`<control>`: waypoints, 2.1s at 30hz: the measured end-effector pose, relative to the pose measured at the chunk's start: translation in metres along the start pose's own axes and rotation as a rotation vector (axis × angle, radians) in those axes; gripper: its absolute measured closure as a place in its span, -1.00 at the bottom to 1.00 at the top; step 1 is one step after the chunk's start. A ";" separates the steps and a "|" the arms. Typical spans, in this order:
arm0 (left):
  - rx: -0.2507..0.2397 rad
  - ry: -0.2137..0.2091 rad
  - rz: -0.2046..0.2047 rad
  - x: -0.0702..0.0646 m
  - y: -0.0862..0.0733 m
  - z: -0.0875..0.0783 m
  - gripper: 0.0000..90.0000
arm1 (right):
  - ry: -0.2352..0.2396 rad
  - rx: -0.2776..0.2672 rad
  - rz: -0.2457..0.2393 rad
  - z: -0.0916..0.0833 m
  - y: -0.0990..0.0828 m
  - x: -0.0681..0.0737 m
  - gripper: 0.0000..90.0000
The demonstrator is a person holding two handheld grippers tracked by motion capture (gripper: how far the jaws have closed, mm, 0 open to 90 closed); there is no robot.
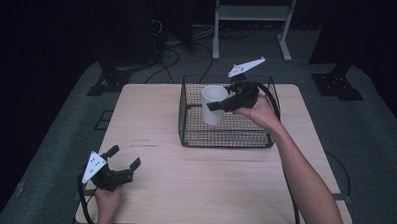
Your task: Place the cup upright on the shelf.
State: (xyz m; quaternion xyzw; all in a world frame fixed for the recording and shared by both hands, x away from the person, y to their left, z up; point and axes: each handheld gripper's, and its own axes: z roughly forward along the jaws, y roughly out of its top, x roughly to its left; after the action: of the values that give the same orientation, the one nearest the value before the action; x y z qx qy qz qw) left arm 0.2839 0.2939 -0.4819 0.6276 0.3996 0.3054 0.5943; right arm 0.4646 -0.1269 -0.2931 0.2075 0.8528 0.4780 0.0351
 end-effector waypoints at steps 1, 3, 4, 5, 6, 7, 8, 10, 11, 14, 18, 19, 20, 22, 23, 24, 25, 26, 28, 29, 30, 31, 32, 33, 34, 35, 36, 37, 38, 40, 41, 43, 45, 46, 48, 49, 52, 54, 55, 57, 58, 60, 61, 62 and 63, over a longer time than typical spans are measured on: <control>0.000 0.000 0.000 0.000 0.000 0.000 -1.00 | -0.002 0.001 0.002 0.000 0.001 -0.001 -0.57; 0.001 0.000 0.000 0.000 0.000 0.000 -1.00 | -0.006 -0.001 0.005 0.000 0.003 -0.003 -0.57; 0.001 -0.001 -0.001 0.000 0.000 0.000 -1.00 | -0.011 -0.010 0.003 0.000 0.004 -0.004 -0.57; 0.000 -0.001 -0.001 0.000 0.000 0.000 -1.00 | -0.009 -0.002 0.007 0.000 0.005 -0.006 -0.57; 0.000 -0.001 -0.002 0.000 0.000 0.000 -1.00 | -0.009 -0.002 0.007 0.000 0.005 -0.006 -0.57; 0.000 0.000 -0.002 0.000 0.000 0.000 -1.00 | -0.017 0.005 0.003 0.000 0.007 -0.008 -0.57; -0.001 0.000 -0.001 0.000 0.000 0.000 -1.00 | -0.017 0.005 0.003 0.000 0.007 -0.008 -0.57; 0.000 -0.001 0.000 0.000 0.000 0.000 -1.00 | -0.017 0.004 0.005 0.001 0.009 -0.009 -0.57; 0.001 -0.001 0.000 0.000 0.000 0.000 -1.00 | -0.018 0.003 0.003 0.001 0.010 -0.010 -0.57; 0.001 -0.001 -0.001 0.000 0.000 0.000 -1.00 | -0.028 -0.002 0.006 0.003 0.012 -0.013 -0.57; -0.001 -0.001 -0.001 0.000 0.000 0.000 -1.00 | -0.031 -0.002 0.027 0.009 0.009 -0.020 -0.57; -0.001 -0.003 0.000 0.000 0.000 0.000 -1.00 | -0.032 0.003 0.031 0.011 0.008 -0.022 -0.57; -0.001 -0.003 0.000 0.000 0.000 0.000 -1.00 | -0.033 0.006 0.038 0.012 0.008 -0.024 -0.58; -0.002 -0.001 -0.002 0.000 0.000 0.000 -1.00 | -0.037 0.012 0.044 0.015 0.006 -0.026 -0.58; -0.001 -0.002 -0.002 0.000 0.000 0.000 -1.00 | -0.038 0.011 0.047 0.017 0.005 -0.028 -0.58; -0.001 -0.001 -0.002 0.000 0.000 0.000 -1.00 | -0.037 0.012 0.056 0.018 0.004 -0.030 -0.58; -0.002 -0.002 -0.002 0.000 0.000 0.000 -1.00 | -0.037 0.016 0.060 0.020 0.003 -0.031 -0.58; -0.002 -0.002 -0.001 0.000 0.000 0.000 -1.00 | -0.039 0.019 0.060 0.021 0.003 -0.032 -0.58; -0.002 -0.003 0.000 0.000 0.000 0.000 -1.00 | -0.046 0.025 0.063 0.024 0.002 -0.034 -0.58; -0.001 -0.003 0.000 0.000 0.000 0.000 -1.00 | -0.046 0.024 0.070 0.027 0.001 -0.036 -0.58; -0.001 -0.003 -0.002 0.000 0.000 0.000 -1.00 | -0.046 0.024 0.070 0.027 0.001 -0.036 -0.58; -0.002 -0.003 -0.003 0.000 0.000 0.000 -1.00 | -0.045 0.022 0.072 0.028 0.000 -0.038 -0.58; -0.003 -0.003 -0.002 0.000 0.000 0.000 -1.00 | -0.048 0.024 0.077 0.029 -0.001 -0.039 -0.58; -0.003 -0.003 -0.002 0.000 0.000 0.000 -1.00 | -0.052 0.028 0.079 0.031 -0.002 -0.041 -0.58; -0.003 -0.003 -0.001 0.000 0.000 0.000 -1.00 | -0.052 0.028 0.079 0.031 -0.002 -0.041 -0.58; -0.003 -0.003 -0.001 0.000 0.000 0.000 -1.00 | -0.054 0.029 0.083 0.032 -0.002 -0.042 -0.58; -0.002 -0.003 -0.001 0.000 0.000 0.000 -1.00 | -0.056 0.029 0.088 0.032 -0.003 -0.044 -0.58; -0.002 -0.004 0.000 0.000 0.000 0.000 -1.00 | -0.059 0.030 0.093 0.033 -0.004 -0.044 -0.58; -0.002 -0.004 0.000 0.000 0.000 0.000 -1.00 | -0.060 0.028 0.093 0.033 -0.004 -0.046 -0.58; -0.002 -0.003 -0.001 0.000 0.000 0.000 -1.00 | -0.069 0.029 0.101 0.035 -0.005 -0.048 -0.58; -0.002 -0.003 -0.001 0.000 0.000 0.000 -1.00 | -0.069 0.029 0.101 0.035 -0.005 -0.048 -0.58; -0.003 -0.003 0.000 0.000 0.000 0.000 -1.00 | -0.070 0.024 0.102 0.036 -0.006 -0.048 -0.58; -0.001 -0.003 -0.001 0.000 0.000 0.000 -1.00 | -0.063 0.020 0.112 0.038 -0.007 -0.049 -0.58; -0.002 -0.003 -0.001 0.000 0.000 0.000 -1.00 | -0.063 0.022 0.113 0.038 -0.008 -0.050 -0.58; -0.003 -0.004 -0.001 0.000 0.000 0.000 -1.00 | -0.065 0.030 0.112 0.040 -0.008 -0.051 -0.58; -0.004 -0.004 -0.001 0.000 0.000 0.000 -1.00 | -0.067 0.037 0.116 0.042 -0.009 -0.051 -0.58; -0.004 -0.005 -0.002 0.000 0.000 0.000 -1.00 | -0.065 0.045 0.116 0.043 -0.010 -0.052 -0.58; -0.003 -0.007 -0.002 0.000 0.000 0.000 -1.00 | -0.065 0.050 0.119 0.045 -0.011 -0.053 -0.58; -0.002 -0.009 0.000 0.000 0.000 0.000 -1.00 | -0.067 0.047 0.126 0.046 -0.012 -0.055 -0.58; -0.003 -0.009 -0.001 0.000 0.000 0.000 -1.00 | -0.065 0.045 0.133 0.047 -0.013 -0.057 -0.58; -0.003 -0.008 -0.002 0.000 0.000 0.000 -1.00 | -0.065 0.045 0.133 0.047 -0.013 -0.057 -0.58; -0.002 -0.009 0.000 0.000 0.000 0.000 -1.00 | -0.069 0.049 0.138 0.048 -0.014 -0.059 -0.58; -0.001 -0.009 0.001 0.000 0.000 0.000 -1.00 | -0.064 0.053 0.142 0.050 -0.015 -0.060 -0.58; -0.003 -0.010 -0.001 0.000 0.000 0.000 -1.00 | -0.063 0.059 0.142 0.051 -0.016 -0.061 -0.58; -0.002 -0.010 -0.001 0.000 0.000 0.000 -1.00 | -0.065 0.063 0.142 0.052 -0.017 -0.061 -0.58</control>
State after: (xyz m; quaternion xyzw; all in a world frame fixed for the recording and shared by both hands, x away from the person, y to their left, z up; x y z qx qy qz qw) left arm 0.2838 0.2939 -0.4819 0.6282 0.3965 0.3025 0.5972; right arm 0.5279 -0.1169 -0.3434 0.2836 0.8491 0.4451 0.0221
